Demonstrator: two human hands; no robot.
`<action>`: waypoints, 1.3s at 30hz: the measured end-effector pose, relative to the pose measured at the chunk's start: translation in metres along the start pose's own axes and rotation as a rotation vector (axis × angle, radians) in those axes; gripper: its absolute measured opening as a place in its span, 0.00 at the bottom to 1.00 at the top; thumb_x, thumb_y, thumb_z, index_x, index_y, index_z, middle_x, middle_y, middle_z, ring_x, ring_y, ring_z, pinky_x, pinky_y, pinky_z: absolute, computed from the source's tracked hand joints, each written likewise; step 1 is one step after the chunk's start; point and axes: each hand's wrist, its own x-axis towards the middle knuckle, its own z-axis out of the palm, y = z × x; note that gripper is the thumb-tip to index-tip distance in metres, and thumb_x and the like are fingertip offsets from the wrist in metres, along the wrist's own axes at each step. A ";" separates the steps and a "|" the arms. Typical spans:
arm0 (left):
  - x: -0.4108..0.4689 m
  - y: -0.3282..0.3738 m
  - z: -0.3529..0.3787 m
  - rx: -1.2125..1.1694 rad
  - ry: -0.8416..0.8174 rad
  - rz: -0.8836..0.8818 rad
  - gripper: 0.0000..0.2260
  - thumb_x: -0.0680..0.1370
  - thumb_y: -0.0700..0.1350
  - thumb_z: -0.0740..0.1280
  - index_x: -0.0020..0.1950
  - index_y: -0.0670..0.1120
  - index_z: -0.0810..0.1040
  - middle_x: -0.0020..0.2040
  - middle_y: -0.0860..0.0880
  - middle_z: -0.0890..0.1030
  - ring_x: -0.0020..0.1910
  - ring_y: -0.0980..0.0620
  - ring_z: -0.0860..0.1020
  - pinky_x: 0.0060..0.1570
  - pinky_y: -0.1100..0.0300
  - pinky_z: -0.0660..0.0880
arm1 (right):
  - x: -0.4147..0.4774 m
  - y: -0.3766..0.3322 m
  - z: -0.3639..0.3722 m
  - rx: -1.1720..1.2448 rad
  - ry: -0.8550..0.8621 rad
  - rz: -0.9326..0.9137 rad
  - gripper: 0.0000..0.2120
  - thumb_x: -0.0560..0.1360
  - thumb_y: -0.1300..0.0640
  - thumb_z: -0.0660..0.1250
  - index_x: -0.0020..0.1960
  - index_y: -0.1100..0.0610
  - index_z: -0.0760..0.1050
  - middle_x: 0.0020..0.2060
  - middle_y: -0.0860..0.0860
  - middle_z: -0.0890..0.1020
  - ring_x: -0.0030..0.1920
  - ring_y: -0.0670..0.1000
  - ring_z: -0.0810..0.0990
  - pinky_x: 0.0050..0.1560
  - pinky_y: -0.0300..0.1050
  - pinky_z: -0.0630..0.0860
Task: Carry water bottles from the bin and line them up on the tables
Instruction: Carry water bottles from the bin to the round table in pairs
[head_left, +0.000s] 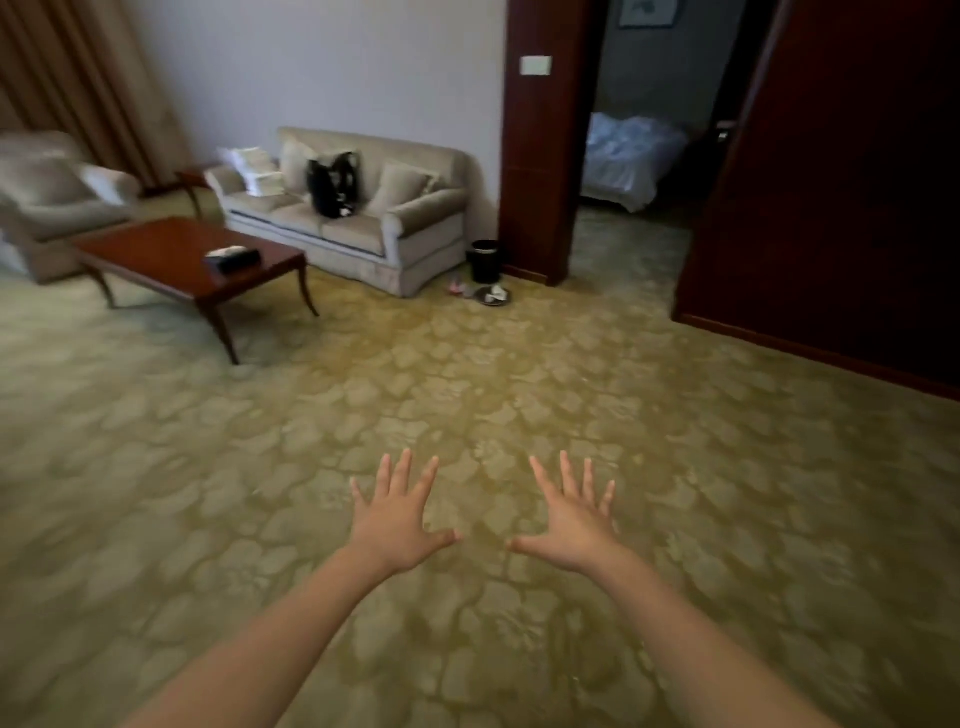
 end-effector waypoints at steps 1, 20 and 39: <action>0.001 -0.027 -0.005 -0.006 0.003 -0.041 0.46 0.71 0.74 0.58 0.79 0.60 0.36 0.80 0.49 0.35 0.78 0.44 0.35 0.73 0.32 0.41 | 0.014 -0.026 0.003 -0.005 -0.010 -0.040 0.56 0.66 0.30 0.69 0.80 0.41 0.36 0.79 0.54 0.33 0.77 0.63 0.29 0.73 0.69 0.32; 0.038 -0.363 -0.026 -0.265 0.059 -0.729 0.46 0.71 0.74 0.59 0.78 0.60 0.36 0.79 0.49 0.33 0.77 0.46 0.32 0.73 0.34 0.36 | 0.254 -0.405 0.070 -0.258 -0.257 -0.711 0.56 0.68 0.29 0.68 0.80 0.43 0.34 0.78 0.55 0.31 0.75 0.62 0.25 0.72 0.70 0.30; 0.178 -0.658 -0.116 -0.336 0.138 -1.146 0.46 0.71 0.73 0.60 0.78 0.61 0.37 0.79 0.49 0.34 0.78 0.45 0.33 0.73 0.34 0.36 | 0.499 -0.765 0.097 -0.370 -0.330 -1.119 0.55 0.68 0.30 0.67 0.79 0.42 0.33 0.78 0.54 0.32 0.75 0.62 0.26 0.72 0.70 0.31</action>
